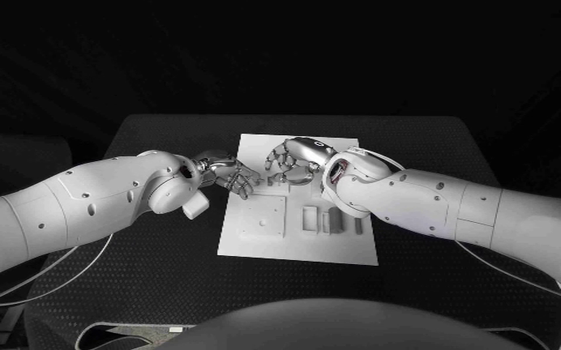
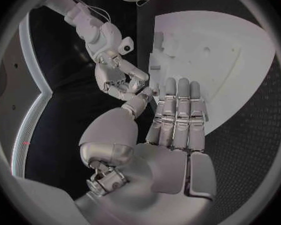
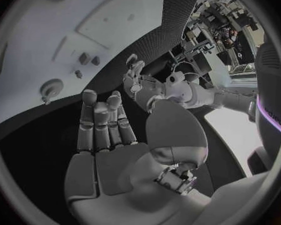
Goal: Assemble the parts on the task board
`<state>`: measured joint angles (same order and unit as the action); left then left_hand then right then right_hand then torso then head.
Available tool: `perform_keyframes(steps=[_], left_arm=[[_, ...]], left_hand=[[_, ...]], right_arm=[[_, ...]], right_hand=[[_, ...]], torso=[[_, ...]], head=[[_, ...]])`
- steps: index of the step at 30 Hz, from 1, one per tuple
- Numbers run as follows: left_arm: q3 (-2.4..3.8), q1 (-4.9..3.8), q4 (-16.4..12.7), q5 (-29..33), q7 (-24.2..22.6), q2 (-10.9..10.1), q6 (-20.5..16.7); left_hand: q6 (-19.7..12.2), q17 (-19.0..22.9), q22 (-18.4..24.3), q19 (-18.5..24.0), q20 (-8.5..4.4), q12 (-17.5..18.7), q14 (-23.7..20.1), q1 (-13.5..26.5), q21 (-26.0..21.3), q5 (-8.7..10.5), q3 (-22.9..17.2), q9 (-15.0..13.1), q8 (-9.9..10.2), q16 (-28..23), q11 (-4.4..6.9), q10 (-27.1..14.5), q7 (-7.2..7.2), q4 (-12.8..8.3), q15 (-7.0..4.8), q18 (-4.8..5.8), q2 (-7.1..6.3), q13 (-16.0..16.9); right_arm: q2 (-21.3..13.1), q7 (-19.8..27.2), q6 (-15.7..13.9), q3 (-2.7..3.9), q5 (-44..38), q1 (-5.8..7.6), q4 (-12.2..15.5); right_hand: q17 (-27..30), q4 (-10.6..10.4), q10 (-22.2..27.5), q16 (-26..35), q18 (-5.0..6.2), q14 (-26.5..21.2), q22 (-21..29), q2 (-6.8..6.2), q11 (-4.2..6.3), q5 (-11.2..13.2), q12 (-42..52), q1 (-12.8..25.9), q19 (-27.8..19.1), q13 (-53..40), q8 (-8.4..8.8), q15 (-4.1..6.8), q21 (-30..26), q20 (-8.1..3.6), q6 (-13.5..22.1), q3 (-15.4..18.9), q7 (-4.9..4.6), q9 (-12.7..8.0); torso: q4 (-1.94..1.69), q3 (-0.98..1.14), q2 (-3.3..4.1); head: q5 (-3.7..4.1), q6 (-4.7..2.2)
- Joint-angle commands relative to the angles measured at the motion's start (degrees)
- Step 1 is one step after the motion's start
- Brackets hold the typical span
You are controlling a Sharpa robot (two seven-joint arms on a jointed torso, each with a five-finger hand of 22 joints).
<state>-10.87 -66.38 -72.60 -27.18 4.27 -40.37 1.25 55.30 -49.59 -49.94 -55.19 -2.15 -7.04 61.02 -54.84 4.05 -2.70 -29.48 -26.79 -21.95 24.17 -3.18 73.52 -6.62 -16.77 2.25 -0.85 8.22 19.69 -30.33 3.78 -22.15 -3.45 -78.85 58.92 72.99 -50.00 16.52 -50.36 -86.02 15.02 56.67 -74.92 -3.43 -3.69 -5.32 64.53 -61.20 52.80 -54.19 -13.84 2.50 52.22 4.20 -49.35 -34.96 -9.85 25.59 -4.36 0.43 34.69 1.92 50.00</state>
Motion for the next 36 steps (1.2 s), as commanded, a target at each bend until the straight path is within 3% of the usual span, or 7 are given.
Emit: perform_keyframes(steps=[1,6,10,18,22,32,36], left_arm=[[0.05,-0.06,0.0,-7.8,0.3,0.2,-4.2],[0.07,-0.2,0.4,-14.6,0.9,0.6,-6.1],[0.08,-1.01,0.6,-21.6,1.3,1.5,-6.1],[0.01,-3.42,-0.2,-30.4,4.5,3.9,-2.8],[-0.03,-4.1,-0.3,-33.5,6.5,5.5,-0.2],[-0.25,-4.56,-0.3,-41.1,12.3,9.3,4.6],[-0.47,-4.59,-0.2,-42.3,14.0,10.4,6.2]], left_hand=[[0.8,-0.1,-0.2,0.0,0.07,-0.2,0.4,-0.9,0.4,-0.46,-0.5,-0.1,-0.4,0.4,-0.02,0.6,0.19,0.0,0.05,0.85,-0.04,0.1],[1.0,-0.2,-0.5,-0.1,0.01,-0.3,0.7,-1.1,0.6,-0.74,-0.8,-0.2,-0.4,0.4,-0.01,0.9,0.11,0.0,-0.02,0.85,-0.26,0.1],[1.2,-0.3,-0.8,-0.1,-0.06,-0.3,0.9,-1.3,0.7,-0.89,-1.0,-0.3,-0.4,0.4,0.0,1.1,0.03,0.0,-0.1,0.85,-0.47,0.2],[1.4,-0.4,-1.0,-0.2,-0.13,-0.2,1.1,-1.4,0.9,-0.91,-1.2,-0.3,-0.4,0.4,0.0,1.3,0.05,0.0,-0.17,0.85,-0.68,0.2],[1.4,-0.4,-1.1,-0.2,-0.14,-0.2,1.1,-1.5,0.9,-0.91,-1.3,-0.3,-0.4,0.4,0.01,1.3,0.06,0.0,-0.19,0.85,-0.71,0.3],[1.4,-0.5,-1.2,-0.2,-0.15,-0.2,1.1,-1.6,0.9,-0.91,-1.4,-0.4,-0.3,0.4,0.03,1.4,0.07,0.0,-0.22,0.85,-0.76,0.3],[1.5,-0.5,-1.3,-0.2,-0.16,-0.2,1.2,-1.6,0.9,-0.91,-1.5,-0.4,-0.3,0.3,0.04,1.4,0.07,0.0,-0.23,0.85,-0.76,0.3]], right_arm=[[-0.1,1.2,-1.5,0.54,3.9,0.38,-1.6],[-0.5,1.5,-1.2,0.93,7.8,1.91,-3.6],[-0.7,2.1,-0.3,1.36,11.4,3.52,-5.9],[-0.2,2.2,-0.3,2.26,13.0,6.26,-10.7],[-0.1,2.2,-0.1,2.5,13.2,7.41,-12.6],[1.0,2.6,2.0,2.61,16.2,8.58,-18.4],[1.3,2.5,2.0,2.61,18.4,8.78,-19.4]], right_hand=[[0.1,0.1,0.3,0.3,-0.02,-0.3,-0.8,-0.55,-0.06,-0.1,-0.2,-0.2,-0.4,0.1,0.2,-0.21,-0.2,0.09,0.4,0.0,-0.21,-0.1],[0.1,0.1,0.3,0.3,-0.02,-0.4,-0.8,-0.58,-0.06,-0.1,-0.2,-0.3,-0.4,0.1,0.18,-0.22,-0.2,0.1,0.4,0.0,-0.21,-0.1],[0.1,0.1,0.4,0.3,-0.02,-0.4,-0.8,-0.58,-0.07,-0.1,-0.2,-0.3,-0.4,0.1,0.17,-0.23,-0.3,0.12,0.4,0.0,-0.21,-0.1],[0.2,0.0,0.5,0.4,-0.02,-0.5,-0.9,-0.57,-0.09,-0.1,-0.2,-0.3,-0.6,0.2,0.12,-0.25,-0.3,0.19,0.4,0.0,-0.24,-0.1],[0.2,0.0,0.5,0.4,-0.02,-0.5,-0.9,-0.64,-0.1,-0.1,-0.2,-0.3,-0.6,0.2,0.11,-0.26,-0.3,0.22,0.4,0.1,-0.24,-0.1],[0.4,0.0,0.9,0.6,-0.02,-0.9,-0.8,-0.63,-0.19,-0.1,-0.4,-0.3,-1.0,0.4,0.1,-0.36,-0.6,0.43,0.6,0.3,-0.33,-0.2],[1.7,0.0,2.2,3.1,-0.2,-2.8,-0.4,-0.66,-0.63,-0.1,-2.5,-0.1,-3.7,2.3,0.16,-0.81,-2.8,1.57,1.5,0.2,-0.71,-0.6]], torso=[[0.03,-0.02,-0.01],[0.01,0.01,-0.01],[0.06,-0.01,-0.03],[0.06,0.05,-0.09],[-0.03,0.0,-0.08],[0.03,0.09,-0.01],[0.0,0.07,-0.01]], head=[[-0.01,0.0],[0.08,0.0],[0.29,0.0],[0.38,0.0],[0.49,0.0],[1.23,0.0],[1.71,0.0]])
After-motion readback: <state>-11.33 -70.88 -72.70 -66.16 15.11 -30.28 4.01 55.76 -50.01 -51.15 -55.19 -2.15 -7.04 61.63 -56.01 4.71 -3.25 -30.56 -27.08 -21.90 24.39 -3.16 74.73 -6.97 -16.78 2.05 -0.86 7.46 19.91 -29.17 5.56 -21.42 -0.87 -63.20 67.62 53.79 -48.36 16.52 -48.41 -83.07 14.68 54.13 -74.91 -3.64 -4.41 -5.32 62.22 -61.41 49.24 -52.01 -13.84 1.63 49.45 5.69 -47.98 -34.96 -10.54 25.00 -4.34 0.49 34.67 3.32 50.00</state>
